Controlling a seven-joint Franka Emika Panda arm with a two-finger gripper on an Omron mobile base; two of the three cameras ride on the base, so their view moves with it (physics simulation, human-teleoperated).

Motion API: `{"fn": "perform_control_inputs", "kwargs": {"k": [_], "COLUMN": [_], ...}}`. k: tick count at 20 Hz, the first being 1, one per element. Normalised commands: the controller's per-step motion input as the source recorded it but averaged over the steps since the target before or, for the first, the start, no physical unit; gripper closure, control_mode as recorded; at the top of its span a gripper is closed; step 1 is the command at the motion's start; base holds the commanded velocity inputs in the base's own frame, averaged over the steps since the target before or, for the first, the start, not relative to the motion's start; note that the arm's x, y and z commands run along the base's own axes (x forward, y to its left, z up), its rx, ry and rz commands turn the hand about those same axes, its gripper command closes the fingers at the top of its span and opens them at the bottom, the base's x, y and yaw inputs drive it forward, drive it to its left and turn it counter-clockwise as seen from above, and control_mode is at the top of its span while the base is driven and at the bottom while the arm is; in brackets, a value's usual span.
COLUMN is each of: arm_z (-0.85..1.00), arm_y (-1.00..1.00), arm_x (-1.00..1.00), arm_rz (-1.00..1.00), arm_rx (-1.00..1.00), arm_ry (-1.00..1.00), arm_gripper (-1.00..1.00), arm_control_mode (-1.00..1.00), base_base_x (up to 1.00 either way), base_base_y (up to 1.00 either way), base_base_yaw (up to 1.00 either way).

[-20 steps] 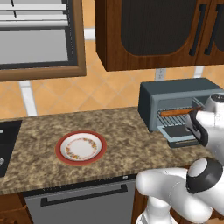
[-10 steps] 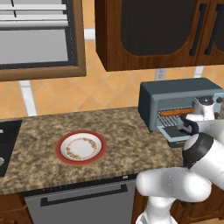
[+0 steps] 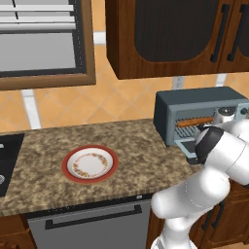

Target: Pick up the kebab skewer and baguette bread, and place them inside the toaster oven. Close the toaster oven door and start by setting the timer.

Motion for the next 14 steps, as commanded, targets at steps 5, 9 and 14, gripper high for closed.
{"fn": "perform_control_inputs", "kwargs": {"k": [5, 9, 14], "arm_z": [-0.08, -0.1, -0.05], "arm_y": [-0.07, 0.0, 0.0], "arm_x": [0.02, 0.03, 0.15], "arm_rz": [-0.13, -0.21, -0.25], "arm_rx": [0.0, 0.02, 0.04], "arm_ry": [0.0, 0.0, 0.0], "arm_gripper": [-1.0, -1.0, -1.0], "arm_control_mode": [-1.0, -1.0, -1.0], "base_base_x": [0.0, 0.0, 0.0], "base_base_y": [0.0, 0.0, 0.0], "base_base_yaw": [0.0, 0.0, 0.0]}}
